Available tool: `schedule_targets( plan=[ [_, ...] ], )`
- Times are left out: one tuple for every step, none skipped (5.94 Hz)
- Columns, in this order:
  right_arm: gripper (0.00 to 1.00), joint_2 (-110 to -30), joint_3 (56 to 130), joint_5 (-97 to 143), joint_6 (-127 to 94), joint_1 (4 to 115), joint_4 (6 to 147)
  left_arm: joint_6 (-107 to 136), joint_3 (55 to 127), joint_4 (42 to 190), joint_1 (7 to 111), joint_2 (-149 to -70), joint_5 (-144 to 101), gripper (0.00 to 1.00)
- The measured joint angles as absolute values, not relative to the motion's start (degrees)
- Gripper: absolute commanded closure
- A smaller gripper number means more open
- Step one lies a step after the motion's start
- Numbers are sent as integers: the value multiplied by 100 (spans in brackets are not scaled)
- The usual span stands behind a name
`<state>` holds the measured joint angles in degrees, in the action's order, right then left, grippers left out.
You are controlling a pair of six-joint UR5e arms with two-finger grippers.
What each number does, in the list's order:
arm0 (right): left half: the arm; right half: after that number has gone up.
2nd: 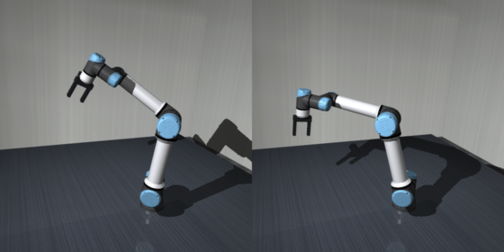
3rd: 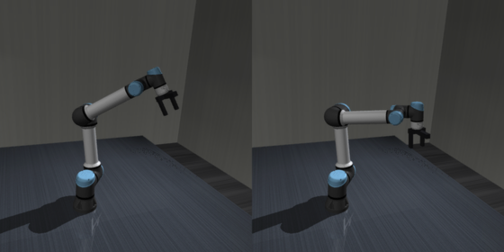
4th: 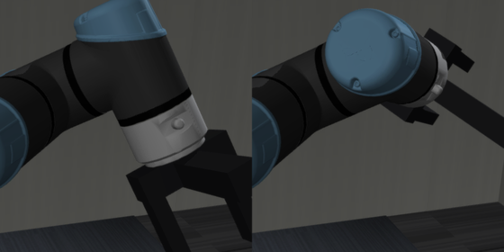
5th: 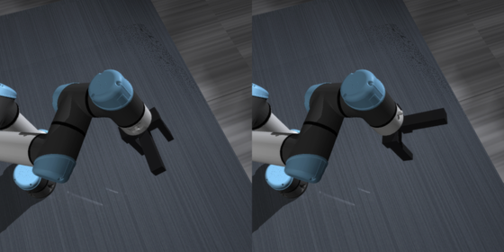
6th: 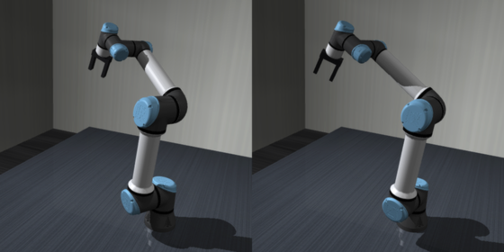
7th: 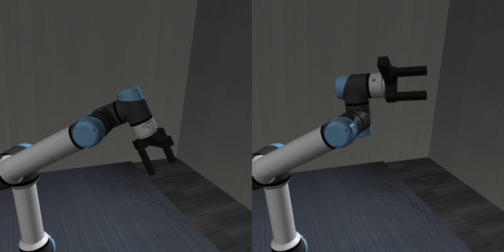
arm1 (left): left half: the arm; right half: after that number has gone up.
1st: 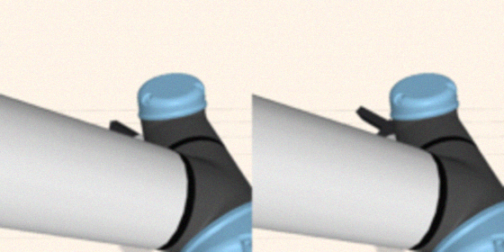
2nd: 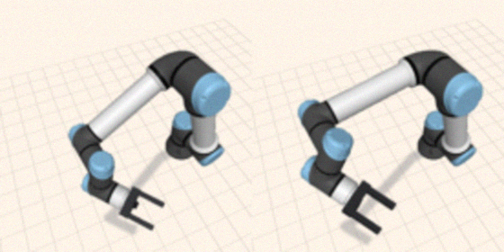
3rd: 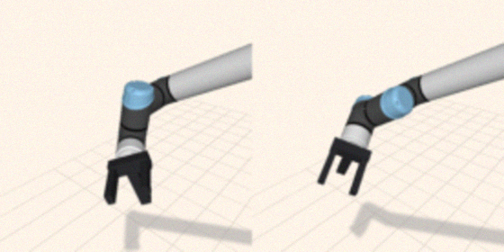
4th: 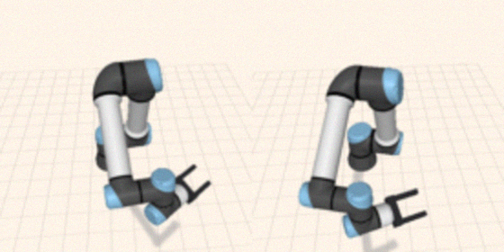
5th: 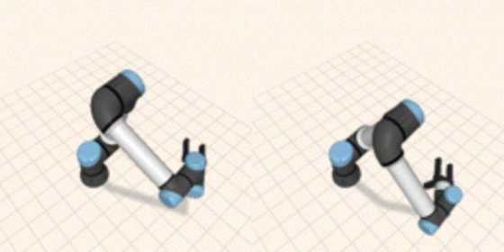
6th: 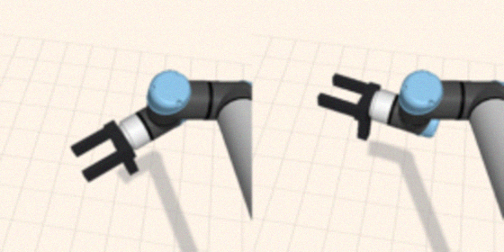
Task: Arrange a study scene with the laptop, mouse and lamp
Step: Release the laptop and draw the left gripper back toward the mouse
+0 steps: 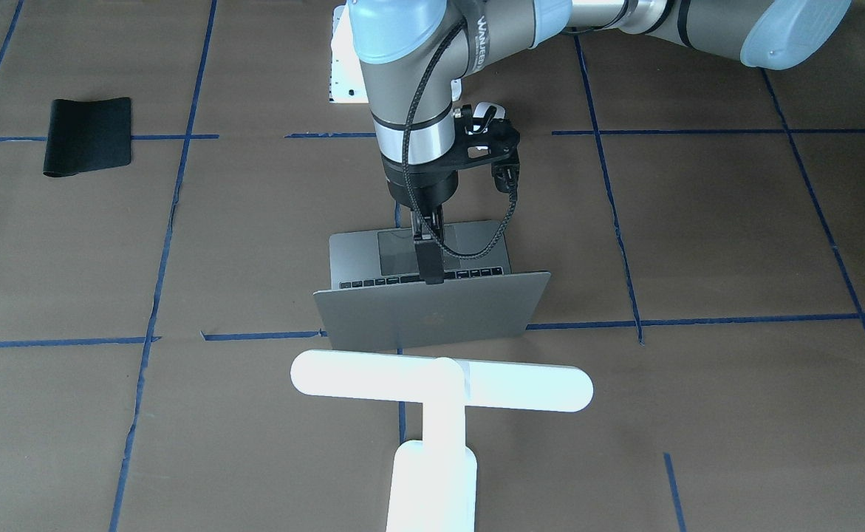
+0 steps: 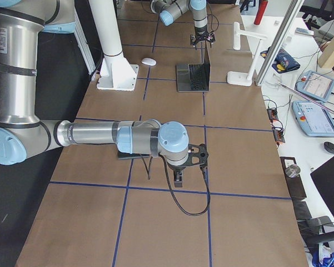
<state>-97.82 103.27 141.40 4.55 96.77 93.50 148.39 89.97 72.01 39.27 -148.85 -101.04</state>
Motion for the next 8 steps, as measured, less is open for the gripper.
schedule_targets(
  plan=[
    [0, -9775, 10362, 14137, 428, 9675, 9342, 14356, 9456, 7107, 3926, -14587, -10202, 0],
    [0, -9763, 10451, 14120, 237, 9648, 9334, 13623, 10015, 7043, 3913, -14193, -10371, 0],
    [0, -9759, 10621, 14116, -217, 9544, 9325, 12757, 10734, 7022, 3881, -13670, -10479, 0],
    [0, -9756, 10834, 14118, -778, 9335, 9319, 11938, 11438, 7016, 3814, -13131, -10516, 0],
    [0, -9764, 11066, 14101, -1397, 9045, 9263, 11317, 11918, 7014, 3729, -12726, -10526, 0],
    [0, -9862, 11257, 14058, -2086, 8707, 8955, 10999, 12136, 7014, 3670, -12514, -10528, 0],
    [0, -10145, 11355, 13918, -2846, 8316, 8214, 10898, 12212, 7014, 3641, -12435, -10529, 0],
    [0, -10542, 11394, 13752, -3568, 7863, 7268, 10869, 12304, 7014, 3581, -12355, -10529, 0]
  ],
)
